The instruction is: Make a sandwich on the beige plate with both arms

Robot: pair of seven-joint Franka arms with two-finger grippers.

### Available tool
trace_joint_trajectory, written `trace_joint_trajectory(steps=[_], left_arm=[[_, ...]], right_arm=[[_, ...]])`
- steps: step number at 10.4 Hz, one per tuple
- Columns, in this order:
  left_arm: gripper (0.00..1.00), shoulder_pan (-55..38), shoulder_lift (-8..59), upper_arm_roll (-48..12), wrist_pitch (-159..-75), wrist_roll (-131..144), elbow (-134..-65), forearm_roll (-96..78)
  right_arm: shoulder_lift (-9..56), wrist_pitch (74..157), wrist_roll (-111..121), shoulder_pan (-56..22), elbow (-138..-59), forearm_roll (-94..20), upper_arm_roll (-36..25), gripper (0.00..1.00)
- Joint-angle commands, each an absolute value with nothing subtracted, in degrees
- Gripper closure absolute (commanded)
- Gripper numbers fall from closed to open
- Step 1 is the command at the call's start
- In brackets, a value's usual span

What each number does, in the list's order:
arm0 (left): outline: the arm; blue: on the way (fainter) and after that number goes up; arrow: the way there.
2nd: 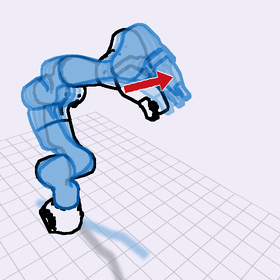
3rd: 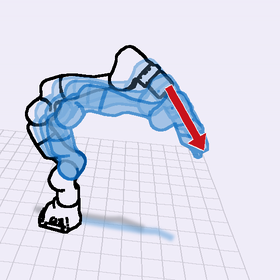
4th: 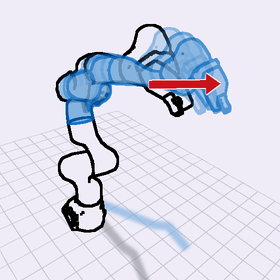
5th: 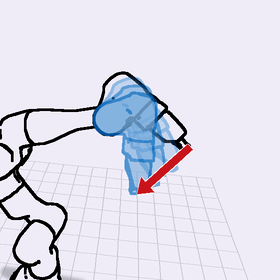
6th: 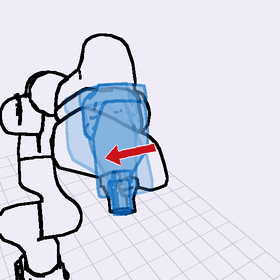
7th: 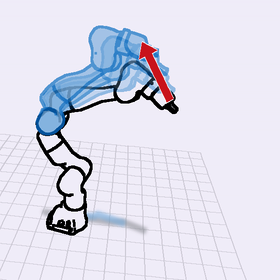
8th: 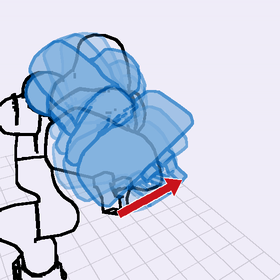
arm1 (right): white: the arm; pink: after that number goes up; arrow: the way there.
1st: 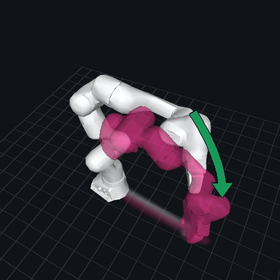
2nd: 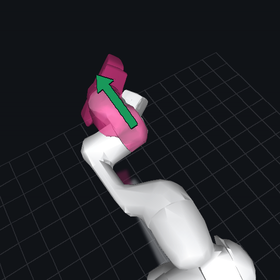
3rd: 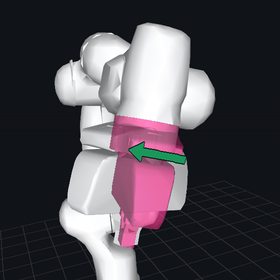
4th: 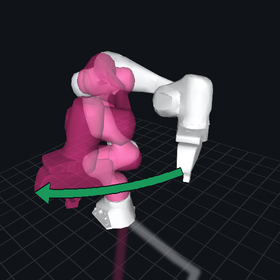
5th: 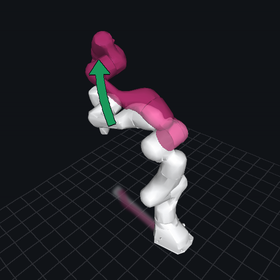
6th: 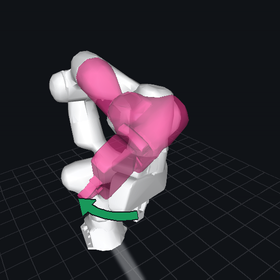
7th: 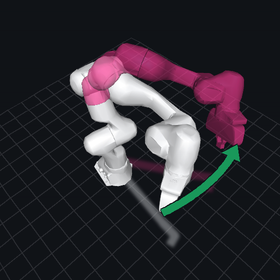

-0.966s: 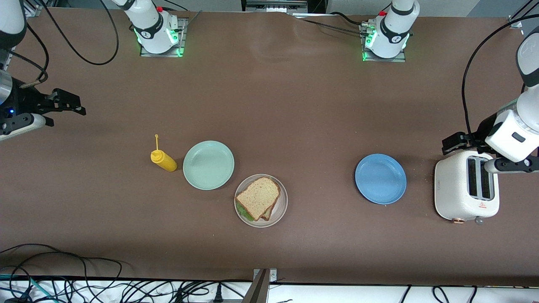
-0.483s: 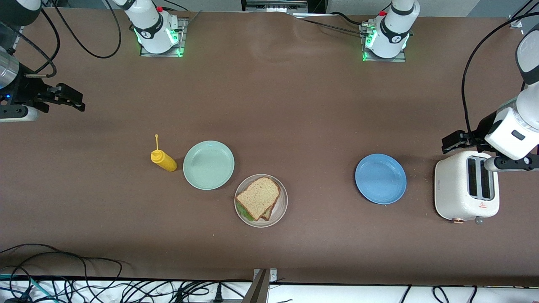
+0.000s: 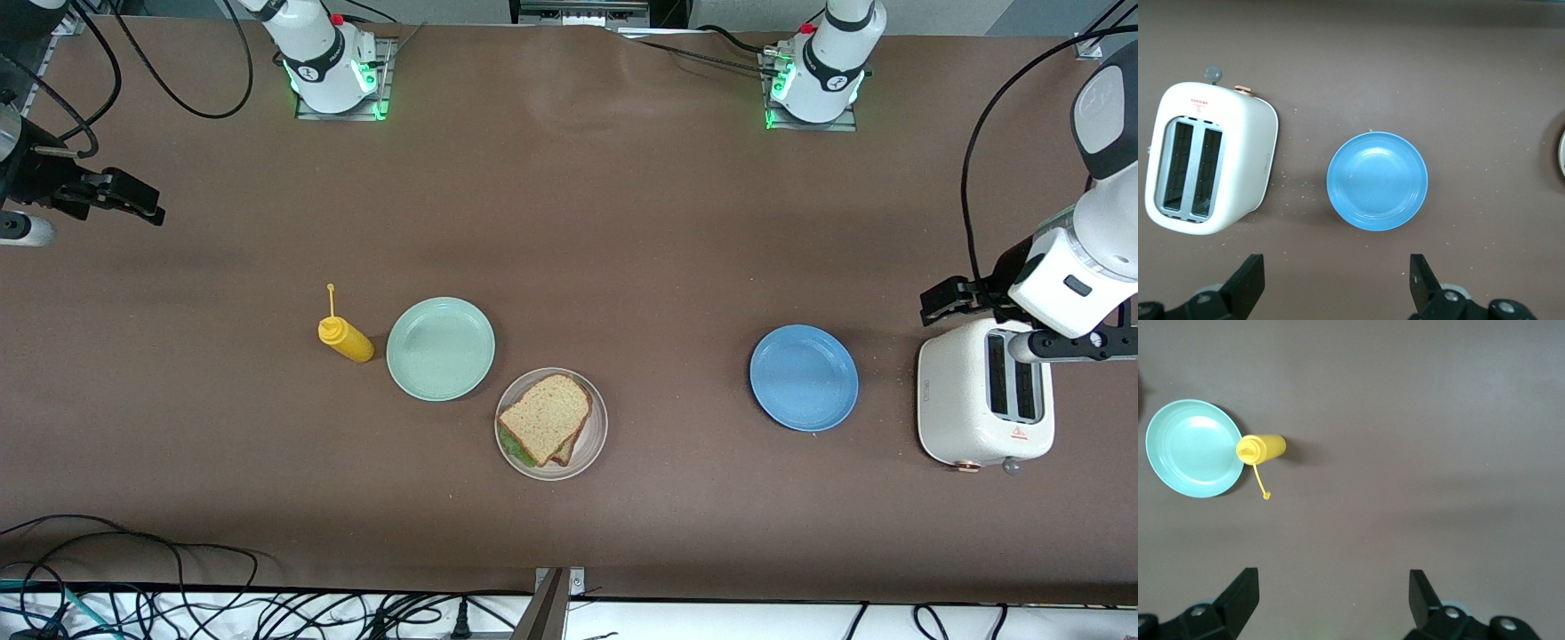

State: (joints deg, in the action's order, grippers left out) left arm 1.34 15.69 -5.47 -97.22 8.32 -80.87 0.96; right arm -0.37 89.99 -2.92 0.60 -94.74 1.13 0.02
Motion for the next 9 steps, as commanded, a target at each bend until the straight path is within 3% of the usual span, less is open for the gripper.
trace_joint_trajectory(steps=[1,3,9], left_arm=[[0.04,-0.62,8.81,-2.37,-105.6,6.77,-92.15,-1.05],[0.0,-0.09,8.61,-2.55,-106.08,4.14,-92.37,-1.05],[0.0,-0.44,8.7,-2.37,-98.27,0.35,-90.88,-0.62]], right_arm=[[-2.28,89.64,-4.66,1.58,-96.24,1.76,0.97,0.0],[-2.2,93.33,-4.66,1.58,-96.42,-1.74,0.0,0.0],[-2.2,92.64,-3.6,1.23,-96.06,-0.97,-0.18,0.0]])
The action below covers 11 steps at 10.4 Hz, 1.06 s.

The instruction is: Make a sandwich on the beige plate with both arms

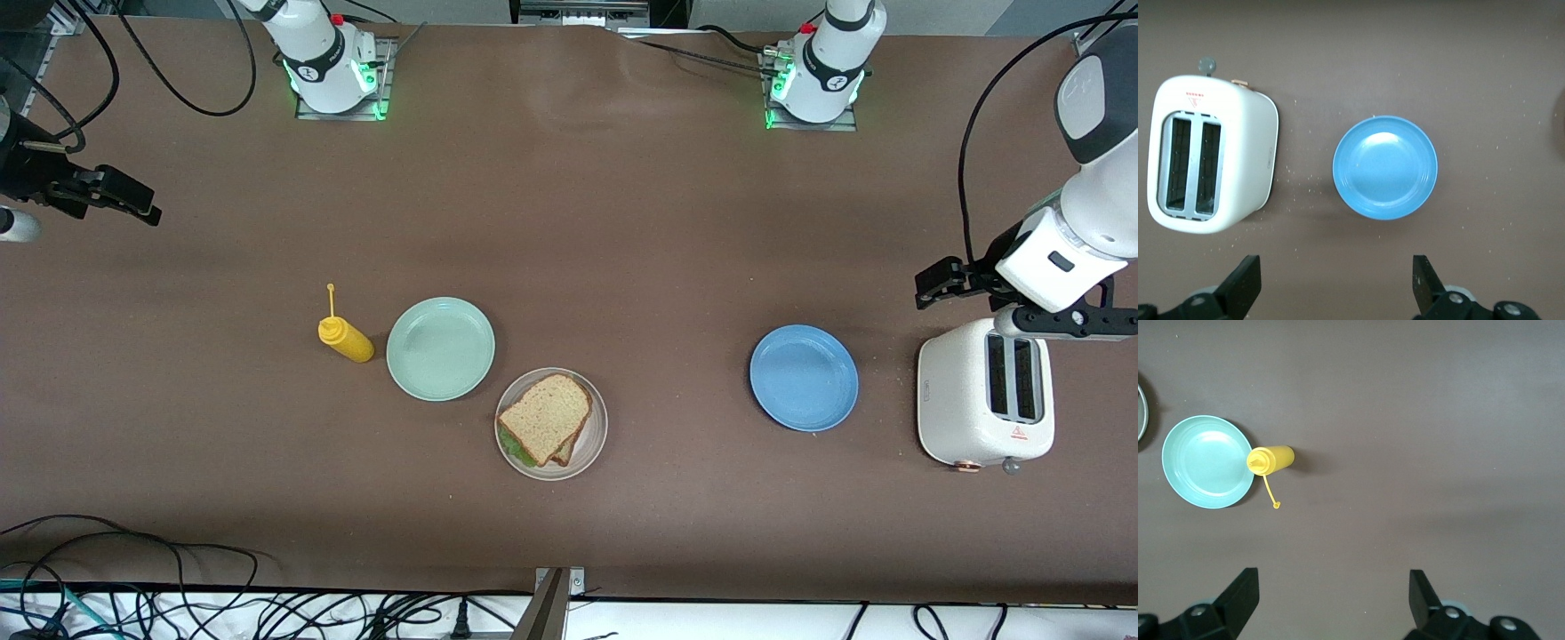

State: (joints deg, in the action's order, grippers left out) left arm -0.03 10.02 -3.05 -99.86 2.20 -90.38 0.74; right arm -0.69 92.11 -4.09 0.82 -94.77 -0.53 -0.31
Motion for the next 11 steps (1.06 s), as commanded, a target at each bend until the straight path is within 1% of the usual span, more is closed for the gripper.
trace_joint_trajectory(steps=[1,2,8,11], left_arm=[[0.0,-0.44,8.7,-2.29,-98.09,0.35,-90.18,-0.7],[0.0,-0.87,8.88,-2.2,-98.09,0.35,-89.74,-0.7],[0.0,-0.26,8.44,-2.64,-97.65,0.35,-88.33,-0.62],[0.0,-0.26,7.56,-3.25,-95.19,0.35,-88.33,-0.62]], right_arm=[[-2.02,92.64,-3.52,1.32,-95.98,-1.05,-0.18,0.0],[-1.59,92.55,-3.25,1.49,-95.02,-1.23,-0.26,0.0],[-1.58,91.23,-3.52,1.41,-94.92,-1.05,-0.35,0.0],[-1.58,91.23,-3.61,1.32,-94.75,-1.23,-0.09,0.0]])
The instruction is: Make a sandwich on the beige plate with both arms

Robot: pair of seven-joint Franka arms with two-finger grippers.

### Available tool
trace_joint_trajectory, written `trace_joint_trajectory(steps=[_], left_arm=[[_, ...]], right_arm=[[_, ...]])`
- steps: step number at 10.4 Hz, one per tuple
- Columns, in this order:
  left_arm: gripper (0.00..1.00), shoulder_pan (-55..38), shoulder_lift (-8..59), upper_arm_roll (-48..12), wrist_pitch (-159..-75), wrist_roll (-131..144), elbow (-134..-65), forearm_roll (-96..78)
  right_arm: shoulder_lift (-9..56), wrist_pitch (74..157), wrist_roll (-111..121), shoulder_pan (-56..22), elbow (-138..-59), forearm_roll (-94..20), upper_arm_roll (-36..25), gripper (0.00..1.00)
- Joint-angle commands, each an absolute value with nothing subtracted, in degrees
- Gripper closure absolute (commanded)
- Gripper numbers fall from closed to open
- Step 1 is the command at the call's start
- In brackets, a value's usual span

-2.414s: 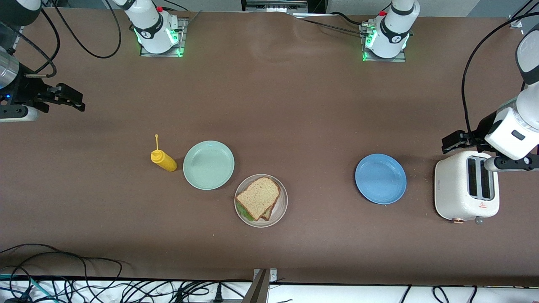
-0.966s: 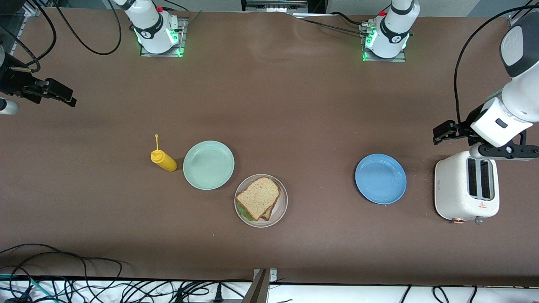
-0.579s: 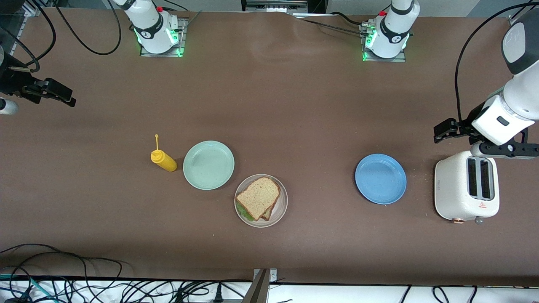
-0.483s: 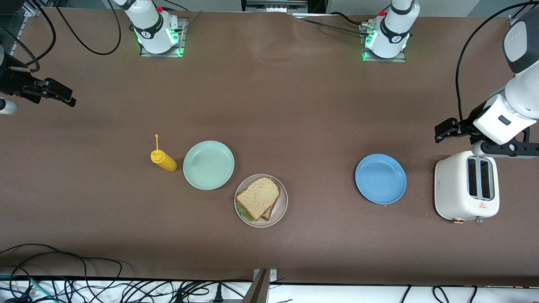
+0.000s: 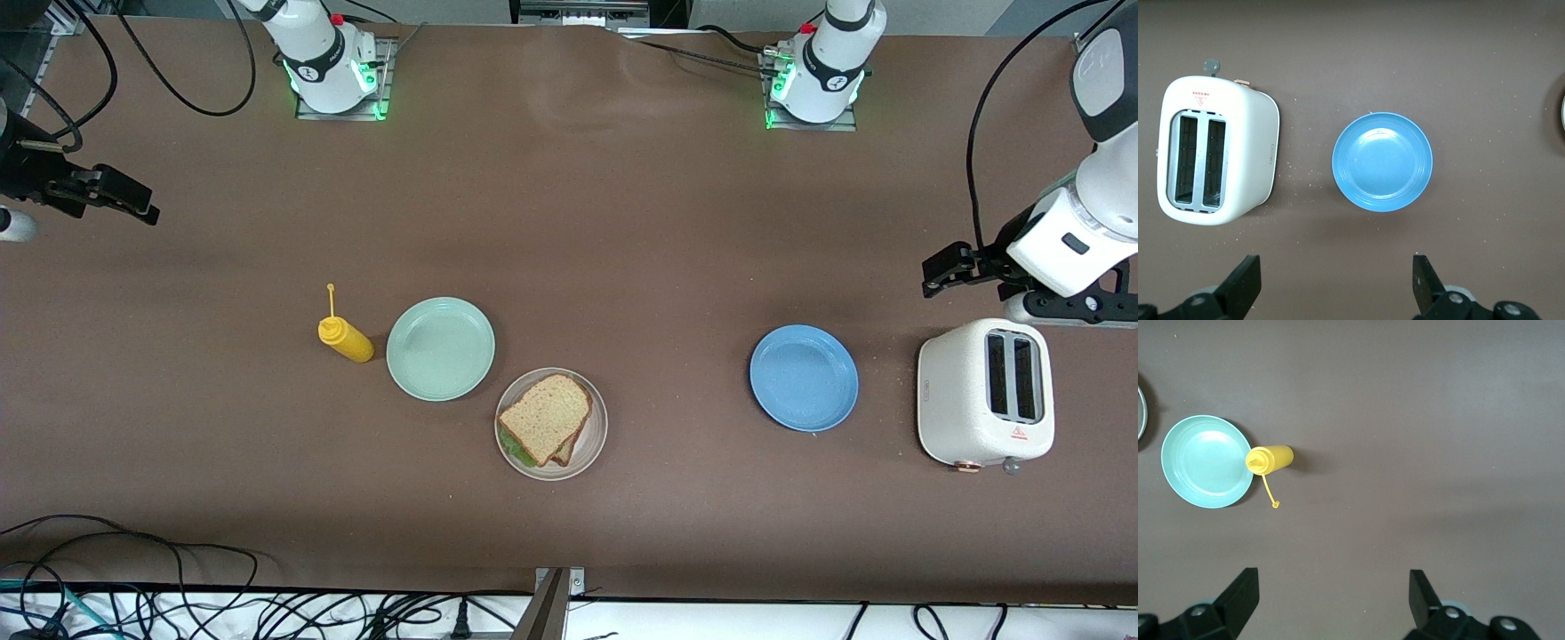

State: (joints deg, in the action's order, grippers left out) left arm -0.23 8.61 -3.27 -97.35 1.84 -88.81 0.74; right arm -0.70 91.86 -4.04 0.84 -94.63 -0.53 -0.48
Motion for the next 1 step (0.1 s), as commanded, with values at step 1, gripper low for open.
trace_joint_trajectory(steps=[1], left_arm=[[0.0,-0.26,7.21,-3.16,-94.84,0.35,-87.46,-0.7]], right_arm=[[-1.58,91.23,-3.6,1.41,-94.75,-1.23,-0.09,0.0]])
